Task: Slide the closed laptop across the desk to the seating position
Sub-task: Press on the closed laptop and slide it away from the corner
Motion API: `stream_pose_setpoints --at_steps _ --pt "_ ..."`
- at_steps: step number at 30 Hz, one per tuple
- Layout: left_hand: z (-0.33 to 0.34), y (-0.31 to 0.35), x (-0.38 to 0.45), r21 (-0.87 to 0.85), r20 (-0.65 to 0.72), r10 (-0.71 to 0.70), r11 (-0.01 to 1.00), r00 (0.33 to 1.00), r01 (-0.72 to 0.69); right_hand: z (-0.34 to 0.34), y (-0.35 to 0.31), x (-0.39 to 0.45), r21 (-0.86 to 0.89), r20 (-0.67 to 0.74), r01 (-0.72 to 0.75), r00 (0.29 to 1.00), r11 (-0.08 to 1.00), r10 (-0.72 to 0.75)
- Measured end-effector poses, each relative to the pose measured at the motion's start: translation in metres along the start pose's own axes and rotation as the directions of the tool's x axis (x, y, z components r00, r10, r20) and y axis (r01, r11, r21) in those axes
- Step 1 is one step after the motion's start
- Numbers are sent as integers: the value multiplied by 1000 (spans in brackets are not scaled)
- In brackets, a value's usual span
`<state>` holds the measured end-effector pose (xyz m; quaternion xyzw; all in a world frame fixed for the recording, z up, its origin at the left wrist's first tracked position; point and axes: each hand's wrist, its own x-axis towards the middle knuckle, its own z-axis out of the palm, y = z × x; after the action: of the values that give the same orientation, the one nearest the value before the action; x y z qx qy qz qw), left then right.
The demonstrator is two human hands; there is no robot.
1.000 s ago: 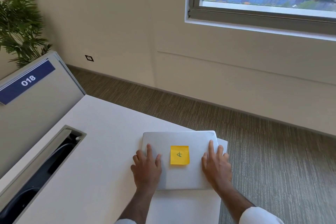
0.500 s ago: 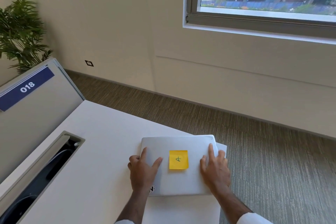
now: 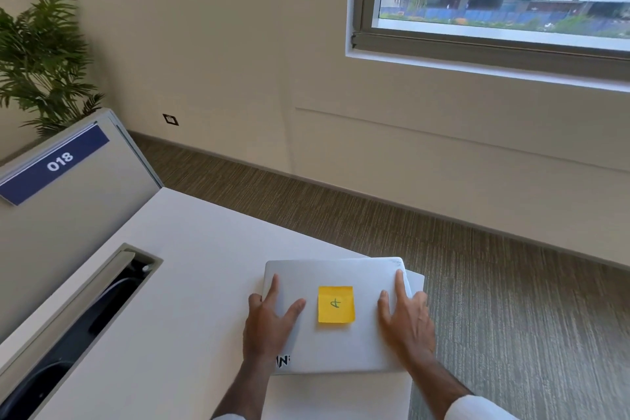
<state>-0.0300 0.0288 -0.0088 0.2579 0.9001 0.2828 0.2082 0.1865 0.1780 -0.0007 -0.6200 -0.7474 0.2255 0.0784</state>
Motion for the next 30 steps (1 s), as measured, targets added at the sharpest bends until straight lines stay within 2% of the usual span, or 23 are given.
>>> stream_pose_setpoints --at_steps 5,12,30 --pt "-10 5 -8 72 -30 55 996 998 -53 -6 -1 -7 23 13 4 1000 1000 -5" --pt "-27 6 -22 305 -93 136 947 986 -102 -12 -15 -23 42 23 18 1000 999 -19" --pt "-84 -52 -81 257 -189 44 966 981 7 -5 -60 -92 30 71 140 987 990 -142"
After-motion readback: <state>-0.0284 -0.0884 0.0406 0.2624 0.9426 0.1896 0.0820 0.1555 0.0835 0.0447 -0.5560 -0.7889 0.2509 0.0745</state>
